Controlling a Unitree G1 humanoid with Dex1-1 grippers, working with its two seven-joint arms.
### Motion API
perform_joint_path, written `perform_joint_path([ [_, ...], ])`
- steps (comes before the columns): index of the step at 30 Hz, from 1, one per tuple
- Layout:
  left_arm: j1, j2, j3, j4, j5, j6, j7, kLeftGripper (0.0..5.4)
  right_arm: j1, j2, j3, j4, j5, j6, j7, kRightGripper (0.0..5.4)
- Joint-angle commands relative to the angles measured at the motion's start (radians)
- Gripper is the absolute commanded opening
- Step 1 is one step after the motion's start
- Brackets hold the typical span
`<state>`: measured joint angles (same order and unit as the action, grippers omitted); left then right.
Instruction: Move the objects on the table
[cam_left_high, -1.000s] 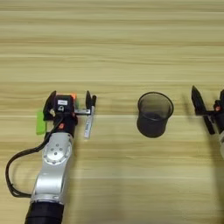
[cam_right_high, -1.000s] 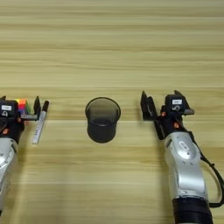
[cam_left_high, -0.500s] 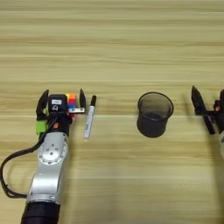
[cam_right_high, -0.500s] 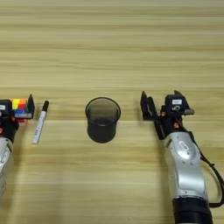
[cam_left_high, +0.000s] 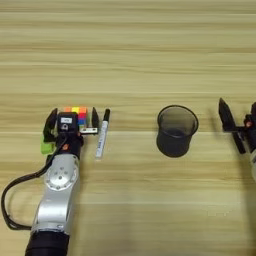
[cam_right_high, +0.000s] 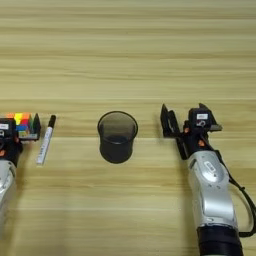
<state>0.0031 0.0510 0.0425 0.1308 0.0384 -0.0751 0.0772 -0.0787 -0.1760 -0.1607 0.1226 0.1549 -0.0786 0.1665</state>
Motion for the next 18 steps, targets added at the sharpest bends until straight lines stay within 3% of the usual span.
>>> perform_joint_path([
  [1,-0.008,0.004,0.011,0.017,0.005,0.002,0.007,5.38,-0.003,0.003,0.003,-0.011,-0.001,-0.001,0.001,5.40],
  [18,-0.009,0.005,0.012,0.037,0.010,0.001,0.000,5.38,0.001,0.007,0.006,-0.022,-0.001,0.001,-0.001,5.40],
])
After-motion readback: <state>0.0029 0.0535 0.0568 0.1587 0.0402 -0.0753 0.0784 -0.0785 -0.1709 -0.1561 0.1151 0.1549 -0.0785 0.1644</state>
